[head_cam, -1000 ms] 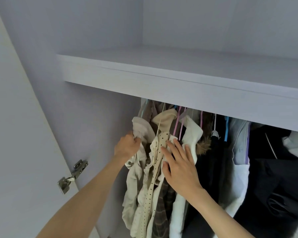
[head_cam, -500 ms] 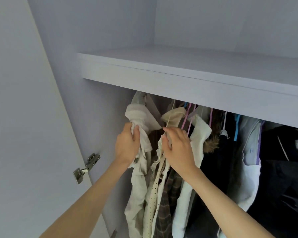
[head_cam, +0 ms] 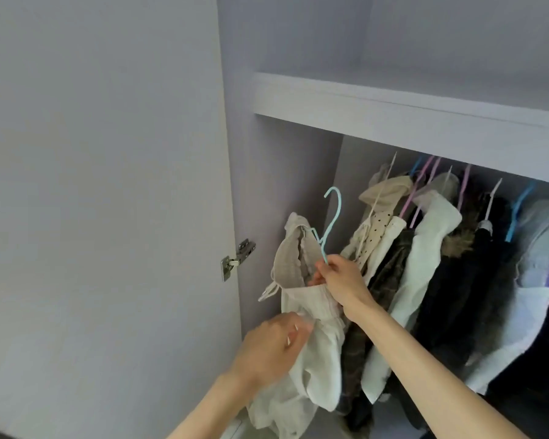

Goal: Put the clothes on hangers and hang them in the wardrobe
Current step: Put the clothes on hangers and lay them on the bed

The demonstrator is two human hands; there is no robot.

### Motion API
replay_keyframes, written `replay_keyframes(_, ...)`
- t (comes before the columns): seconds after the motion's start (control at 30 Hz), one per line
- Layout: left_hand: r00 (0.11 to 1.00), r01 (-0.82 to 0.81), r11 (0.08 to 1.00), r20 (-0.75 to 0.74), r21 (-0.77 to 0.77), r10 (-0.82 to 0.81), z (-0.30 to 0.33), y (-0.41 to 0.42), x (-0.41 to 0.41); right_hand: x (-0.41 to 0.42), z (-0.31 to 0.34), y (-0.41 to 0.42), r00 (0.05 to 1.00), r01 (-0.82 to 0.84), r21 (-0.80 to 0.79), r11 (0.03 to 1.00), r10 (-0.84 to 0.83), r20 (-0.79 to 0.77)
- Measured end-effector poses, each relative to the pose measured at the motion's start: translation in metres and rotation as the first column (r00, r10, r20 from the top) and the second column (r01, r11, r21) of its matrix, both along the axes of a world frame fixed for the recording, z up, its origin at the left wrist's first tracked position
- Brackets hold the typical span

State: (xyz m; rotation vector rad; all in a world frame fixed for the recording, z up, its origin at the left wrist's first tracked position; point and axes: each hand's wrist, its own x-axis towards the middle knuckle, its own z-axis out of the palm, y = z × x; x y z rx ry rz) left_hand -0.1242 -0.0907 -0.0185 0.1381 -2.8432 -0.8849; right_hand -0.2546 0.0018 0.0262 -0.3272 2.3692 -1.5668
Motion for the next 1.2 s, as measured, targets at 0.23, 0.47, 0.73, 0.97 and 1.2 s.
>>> replay_keyframes(0.23,0.95,-0.12,0.987,-0.301,-0.102,0.085,-0.007,-0.053,0.027,0.053,-0.003,0.065,0.962,-0.196,0.164,0.967,0.222,-0.157)
replay_keyframes(0.47,0.994,-0.007,0.983,-0.112,-0.184,-0.014,0.019,-0.059,0.065,0.096,0.04,0.096,0.822,-0.442,0.251,0.861,0.5,-0.271)
replay_keyframes(0.73,0.731,-0.527,0.849,-0.531,-0.04,0.428,0.055,-0.011,0.22,0.158,0.053,0.077,0.722,-0.589,-0.018,0.808,0.516,-0.462)
replay_keyframes(0.97,0.471,-0.815,0.574,-0.49,0.076,0.733,0.073,0.024,0.389,0.252,0.045,0.064,0.458,-0.671,0.252,0.697,0.658,-0.598)
replay_keyframes(1.2,0.299,-0.903,0.402,-0.452,0.15,0.841,0.077,0.076,0.535,0.386,0.048,0.023,0.439,-0.749,0.079,0.657,0.582,-0.684)
